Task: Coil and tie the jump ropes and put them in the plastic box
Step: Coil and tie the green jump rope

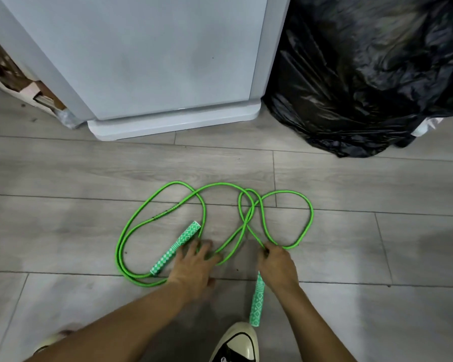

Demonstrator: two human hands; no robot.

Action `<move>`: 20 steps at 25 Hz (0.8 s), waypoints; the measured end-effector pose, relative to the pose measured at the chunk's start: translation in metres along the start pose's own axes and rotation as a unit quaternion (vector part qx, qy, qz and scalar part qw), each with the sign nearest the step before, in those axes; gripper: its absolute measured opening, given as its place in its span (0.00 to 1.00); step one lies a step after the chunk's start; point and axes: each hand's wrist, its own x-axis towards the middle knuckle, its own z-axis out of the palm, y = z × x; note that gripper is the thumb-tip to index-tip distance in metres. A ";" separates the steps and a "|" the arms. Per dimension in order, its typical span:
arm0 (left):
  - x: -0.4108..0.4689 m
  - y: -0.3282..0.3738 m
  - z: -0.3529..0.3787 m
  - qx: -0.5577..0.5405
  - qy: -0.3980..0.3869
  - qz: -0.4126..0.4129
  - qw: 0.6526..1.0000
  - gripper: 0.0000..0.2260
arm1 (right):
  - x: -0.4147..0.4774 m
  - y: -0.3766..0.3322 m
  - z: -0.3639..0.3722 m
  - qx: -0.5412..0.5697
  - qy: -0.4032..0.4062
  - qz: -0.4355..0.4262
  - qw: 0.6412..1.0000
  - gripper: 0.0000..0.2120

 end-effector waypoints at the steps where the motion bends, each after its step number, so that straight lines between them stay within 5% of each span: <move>1: 0.002 0.002 0.001 0.011 -0.009 -0.018 1.000 0.27 | 0.002 0.005 -0.004 0.021 0.011 0.010 1.000 0.08; 4: 0.001 0.000 -0.003 0.042 0.026 -0.059 0.997 0.17 | 0.011 0.014 -0.017 0.078 0.014 0.024 0.997 0.09; 6: -0.002 -0.008 -0.010 -0.088 0.076 -0.106 0.988 0.10 | 0.013 0.012 -0.028 0.121 -0.021 0.025 0.992 0.10; 9: 0.007 -0.032 -0.022 -0.451 0.185 -0.208 0.848 0.09 | 0.004 0.004 -0.057 0.104 -0.200 -0.028 0.974 0.11; 12: 0.017 -0.061 -0.041 -0.587 0.232 -0.242 0.737 0.12 | -0.015 -0.010 -0.103 0.159 -0.337 -0.054 0.926 0.10; 17: -0.008 -0.084 -0.086 -0.537 0.264 -0.264 0.757 0.12 | -0.053 -0.087 -0.196 0.286 -0.255 -0.155 0.910 0.19; 20: -0.038 -0.080 -0.119 -0.471 0.268 -0.287 0.790 0.11 | -0.088 -0.144 -0.241 0.380 -0.288 -0.202 0.856 0.19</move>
